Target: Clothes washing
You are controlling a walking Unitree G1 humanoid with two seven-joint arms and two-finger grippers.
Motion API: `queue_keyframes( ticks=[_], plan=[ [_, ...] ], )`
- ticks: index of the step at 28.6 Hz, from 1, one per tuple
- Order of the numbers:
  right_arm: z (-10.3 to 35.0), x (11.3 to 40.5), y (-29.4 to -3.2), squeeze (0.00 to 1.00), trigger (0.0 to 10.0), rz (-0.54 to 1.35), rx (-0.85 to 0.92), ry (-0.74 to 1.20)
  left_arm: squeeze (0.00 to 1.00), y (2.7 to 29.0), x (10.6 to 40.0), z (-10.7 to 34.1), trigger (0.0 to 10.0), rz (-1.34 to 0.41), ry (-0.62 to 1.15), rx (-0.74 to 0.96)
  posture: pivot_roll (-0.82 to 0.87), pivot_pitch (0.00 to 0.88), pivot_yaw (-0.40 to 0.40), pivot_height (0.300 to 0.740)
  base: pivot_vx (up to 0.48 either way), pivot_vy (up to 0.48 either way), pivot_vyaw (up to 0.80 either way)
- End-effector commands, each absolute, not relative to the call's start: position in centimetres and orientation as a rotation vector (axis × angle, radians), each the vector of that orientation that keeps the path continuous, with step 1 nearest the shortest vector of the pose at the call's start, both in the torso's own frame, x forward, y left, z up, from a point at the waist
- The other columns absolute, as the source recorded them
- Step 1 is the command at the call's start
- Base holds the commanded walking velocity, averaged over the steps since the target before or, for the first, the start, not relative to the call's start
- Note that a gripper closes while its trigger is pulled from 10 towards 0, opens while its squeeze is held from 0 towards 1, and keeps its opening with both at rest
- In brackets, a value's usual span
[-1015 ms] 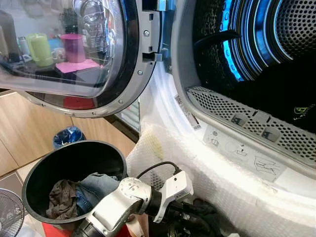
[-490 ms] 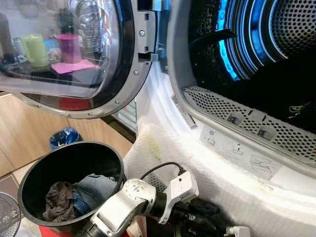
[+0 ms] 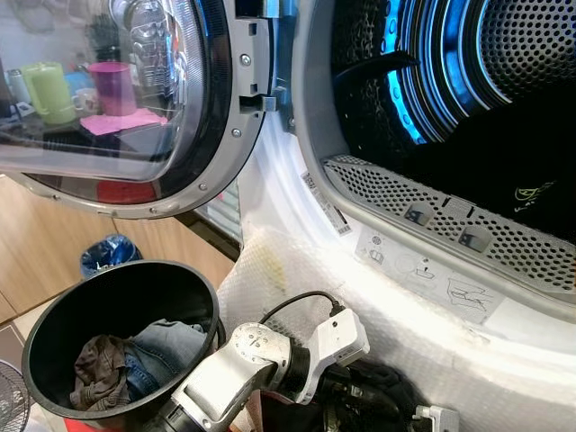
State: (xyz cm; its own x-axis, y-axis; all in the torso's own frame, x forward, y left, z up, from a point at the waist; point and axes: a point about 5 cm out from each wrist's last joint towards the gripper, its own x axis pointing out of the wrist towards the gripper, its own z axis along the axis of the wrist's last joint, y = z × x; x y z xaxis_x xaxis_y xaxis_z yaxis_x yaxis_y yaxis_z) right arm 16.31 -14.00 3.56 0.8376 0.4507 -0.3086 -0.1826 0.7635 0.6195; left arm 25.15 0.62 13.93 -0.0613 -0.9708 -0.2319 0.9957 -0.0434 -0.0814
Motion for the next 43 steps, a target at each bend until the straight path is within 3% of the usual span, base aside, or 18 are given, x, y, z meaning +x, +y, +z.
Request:
queue_keyframes(
  ticks=[1,43],
  plan=[
    [3.7,16.5,-14.2,0.0,0.0,0.354,0.622,0.448,0.0,0.2,25.1,14.7,0.0,-1.631,0.213,0.126,0.13,0.009,-0.069,0.74,0.0,0.0,0.0],
    [4.9,15.8,-12.9,0.0,0.0,0.604,0.657,0.362,0.0,0.4,25.2,14.8,0.0,-1.617,0.207,0.134,0.14,0.016,-0.064,0.74,0.0,0.0,0.0]
  ],
)
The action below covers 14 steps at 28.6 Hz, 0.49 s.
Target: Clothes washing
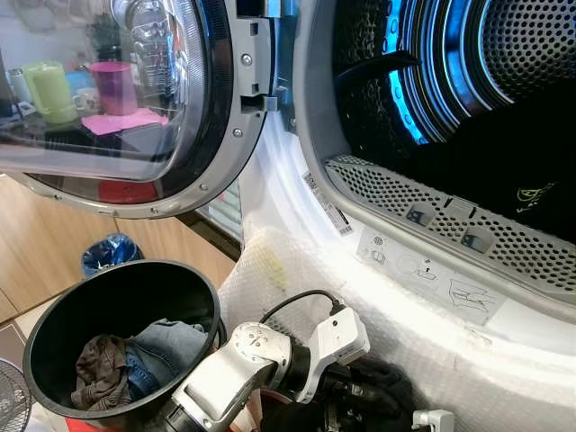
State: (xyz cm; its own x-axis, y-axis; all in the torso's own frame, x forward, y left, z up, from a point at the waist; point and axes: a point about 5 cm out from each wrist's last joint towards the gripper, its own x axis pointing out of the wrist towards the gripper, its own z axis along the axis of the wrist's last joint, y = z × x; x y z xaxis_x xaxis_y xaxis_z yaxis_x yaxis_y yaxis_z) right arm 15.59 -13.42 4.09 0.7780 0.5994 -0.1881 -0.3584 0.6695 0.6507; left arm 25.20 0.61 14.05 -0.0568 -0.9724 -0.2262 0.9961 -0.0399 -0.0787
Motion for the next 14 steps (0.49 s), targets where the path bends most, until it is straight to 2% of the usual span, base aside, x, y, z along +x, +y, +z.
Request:
queue_keyframes(
  ticks=[1,6,7,8,9,10,14],
  plan=[
    [5.0,15.8,-12.8,0.0,0.0,0.61,0.66,0.361,0.0,0.4,25.2,14.8,0.0,-1.62,0.207,0.132,0.14,0.016,-0.064,0.74,0.0,0.0,0.0],
    [5.0,15.7,-12.8,0.0,0.0,0.614,0.661,0.361,0.0,0.6,25.0,14.9,0.0,-1.622,0.208,0.114,0.15,0.018,-0.063,0.74,0.0,0.0,0.0],
    [5.0,15.7,-12.7,0.0,0.0,0.627,0.661,0.362,0.0,0.8,24.8,14.7,5.0,-1.633,0.221,0.122,0.15,0.019,-0.062,0.74,0.0,0.0,0.0],
    [5.0,15.7,-12.6,0.0,0.0,0.63,0.661,0.362,0.0,0.9,24.7,14.7,5.0,-1.637,0.226,0.126,0.15,0.019,-0.062,0.74,0.0,0.0,0.0],
    [4.9,15.7,-12.6,0.0,0.0,0.631,0.661,0.365,0.0,1.2,24.3,14.4,9.1,-1.659,0.243,0.131,0.15,0.019,-0.06,0.74,0.0,0.0,0.0],
    [4.9,15.6,-12.5,0.0,0.0,0.635,0.661,0.368,1.0,1.8,24.0,14.1,10.0,-1.67,0.261,0.132,0.15,0.022,-0.058,0.74,0.0,0.0,0.0],
    [4.9,15.6,-12.4,0.0,0.0,0.639,0.663,0.37,1.0,3.0,23.6,13.9,10.0,-1.681,0.292,0.125,0.16,0.027,-0.056,0.74,0.0,0.0,0.0]
  ],
)
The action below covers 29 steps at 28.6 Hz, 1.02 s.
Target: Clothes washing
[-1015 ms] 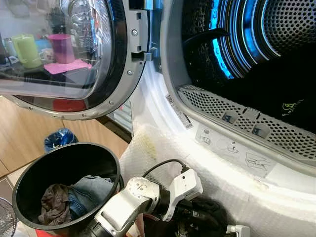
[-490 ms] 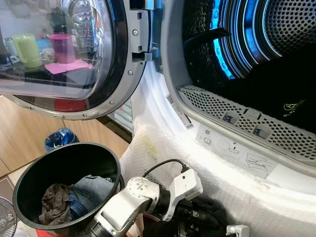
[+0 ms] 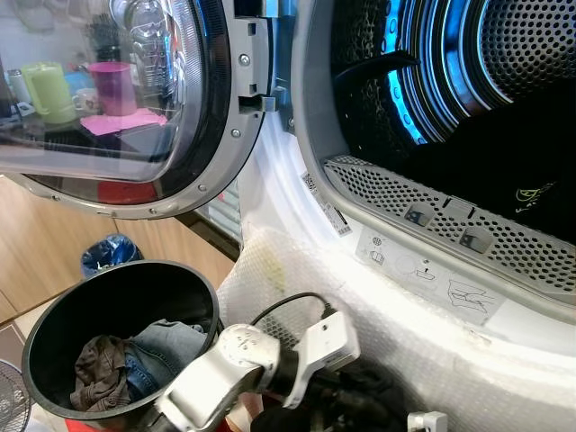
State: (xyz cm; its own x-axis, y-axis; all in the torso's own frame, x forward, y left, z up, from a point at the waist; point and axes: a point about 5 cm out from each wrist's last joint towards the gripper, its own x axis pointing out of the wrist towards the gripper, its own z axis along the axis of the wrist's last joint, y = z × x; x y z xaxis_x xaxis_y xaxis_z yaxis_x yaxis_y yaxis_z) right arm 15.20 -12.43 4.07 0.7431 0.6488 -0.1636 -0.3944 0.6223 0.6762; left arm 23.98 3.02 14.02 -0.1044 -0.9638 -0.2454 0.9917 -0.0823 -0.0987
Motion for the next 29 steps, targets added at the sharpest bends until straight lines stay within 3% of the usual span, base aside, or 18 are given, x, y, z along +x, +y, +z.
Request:
queue_keyframes(
  ticks=[1,8,10,13,18,21,26,29],
  plan=[
    [4.9,15.6,-12.4,0.0,0.0,0.642,0.663,0.37,1.0,3.2,23.5,13.9,10.0,-1.674,0.297,0.124,0.16,0.027,-0.056,0.74,0.0,0.0,0.0],
    [4.9,15.4,-12.1,0.0,0.0,0.657,0.671,0.373,1.0,6.3,23.1,14.6,10.0,-1.651,0.347,0.162,0.17,0.032,-0.046,0.74,0.0,0.0,0.0],
    [4.5,15.1,-12.0,0.0,0.0,0.659,0.667,0.39,1.0,9.1,22.5,14.9,10.0,-1.614,0.428,0.197,0.17,0.035,-0.037,0.74,0.0,0.0,0.0],
    [4.5,15.0,-12.0,0.0,0.0,0.673,0.662,0.398,1.0,11.1,21.9,15.0,10.0,-1.578,0.475,0.226,0.18,0.038,-0.038,0.74,0.0,0.0,0.0],
    [4.3,14.9,-12.0,0.0,0.0,0.696,0.652,0.418,1.0,14.0,22.9,14.4,10.0,-1.33,0.506,0.281,0.2,0.037,-0.046,0.74,0.0,0.0,0.0],
    [4.5,15.0,-12.2,0.0,0.0,0.714,0.641,0.417,1.0,16.3,24.6,14.0,10.0,-1.022,0.458,0.289,0.21,0.029,-0.053,0.74,0.0,0.0,0.0],
    [4.6,14.8,-12.5,0.0,0.0,0.729,0.621,0.419,1.0,18.4,25.8,13.2,10.0,-0.763,0.438,0.3,0.22,0.021,-0.064,0.74,0.0,0.0,0.0],
    [5.6,14.2,-12.4,0.0,0.0,0.802,0.561,0.411,1.0,22.2,27.6,11.3,10.0,-0.345,0.389,0.364,0.23,0.008,-0.073,0.74,0.0,0.0,0.0]
  ],
)
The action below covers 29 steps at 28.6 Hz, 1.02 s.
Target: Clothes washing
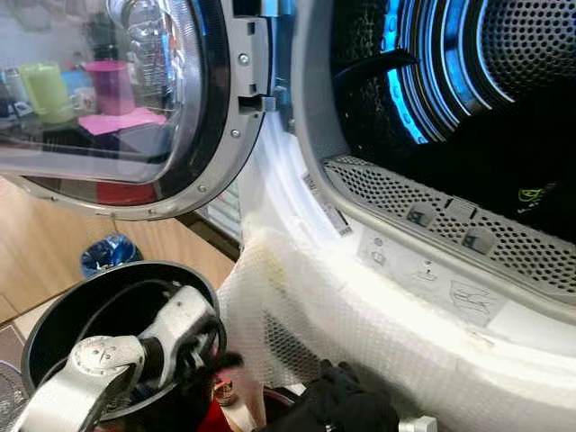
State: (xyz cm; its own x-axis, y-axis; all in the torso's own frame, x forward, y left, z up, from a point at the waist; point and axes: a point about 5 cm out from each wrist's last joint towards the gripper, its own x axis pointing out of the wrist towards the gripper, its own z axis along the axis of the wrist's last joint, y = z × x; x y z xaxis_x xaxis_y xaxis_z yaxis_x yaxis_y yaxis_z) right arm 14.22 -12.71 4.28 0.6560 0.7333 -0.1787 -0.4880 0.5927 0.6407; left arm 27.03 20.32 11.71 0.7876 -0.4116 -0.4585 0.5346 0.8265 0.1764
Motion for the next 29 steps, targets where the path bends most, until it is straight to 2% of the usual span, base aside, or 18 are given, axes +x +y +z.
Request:
queue_keyframes(
  ticks=[1,2,3,4,8,10,12,16,18,21,29],
  plan=[
    [6.0,14.0,-12.4,0.0,0.0,0.822,0.553,0.405,1.0,22.7,27.8,11.2,10.0,-0.282,0.371,0.383,0.23,0.008,-0.073,0.74,0.0,0.0,0.0],
    [6.7,13.8,-12.3,0.0,0.0,0.866,0.539,0.391,0.8,23.4,28.3,11.3,10.0,-0.194,0.338,0.368,0.23,0.008,-0.073,0.74,0.0,0.0,0.0],
    [6.7,13.8,-12.3,0.0,0.0,0.866,0.539,0.391,0.8,23.4,28.3,11.3,10.0,-0.194,0.338,0.368,0.23,0.008,-0.073,0.74,0.0,0.0,0.0],
    [8.3,13.4,-12.3,0.0,0.0,0.928,0.521,0.358,0.0,23.3,28.8,12.0,10.0,-0.168,0.285,0.359,0.22,0.007,-0.076,0.74,0.0,0.0,0.0],
    [11.8,13.5,-12.3,0.0,0.0,1.021,0.49,0.235,0.0,23.2,29.6,12.1,10.0,-0.145,0.253,0.374,0.21,0.019,-0.073,0.74,0.0,0.0,0.0],
    [15.2,14.1,-12.0,0.0,0.0,1.07,0.447,0.094,0.0,22.9,29.9,11.8,10.0,-0.165,0.246,0.381,0.2,0.022,-0.07,0.74,0.0,0.0,0.0],
    [16.3,14.2,-11.9,0.0,0.0,1.086,0.443,0.039,0.0,22.8,29.9,11.8,10.0,-0.158,0.243,0.375,0.2,0.022,-0.07,0.74,0.0,0.0,0.0],
    [21.8,14.9,-11.7,0.0,0.0,1.148,0.428,-0.232,0.0,22.5,30.3,11.7,10.0,-0.148,0.212,0.367,0.19,0.031,-0.066,0.74,0.0,0.0,0.0],
    [23.1,15.3,-11.9,0.0,0.0,1.148,0.418,-0.297,0.0,22.5,30.4,11.6,10.0,-0.146,0.21,0.362,0.19,0.031,-0.067,0.74,0.0,0.0,0.0],
    [27.2,17.6,-13.2,0.0,0.0,1.074,0.383,-0.469,0.0,22.3,30.6,10.9,10.0,-0.14,0.227,0.364,0.18,0.026,-0.063,0.74,0.0,0.0,0.0],
    [34.0,22.5,-15.6,0.0,0.0,0.969,0.304,-0.615,0.0,22.2,30.7,9.9,10.0,-0.138,0.248,0.363,0.16,0.017,-0.065,0.74,0.0,0.0,0.0]
  ],
)
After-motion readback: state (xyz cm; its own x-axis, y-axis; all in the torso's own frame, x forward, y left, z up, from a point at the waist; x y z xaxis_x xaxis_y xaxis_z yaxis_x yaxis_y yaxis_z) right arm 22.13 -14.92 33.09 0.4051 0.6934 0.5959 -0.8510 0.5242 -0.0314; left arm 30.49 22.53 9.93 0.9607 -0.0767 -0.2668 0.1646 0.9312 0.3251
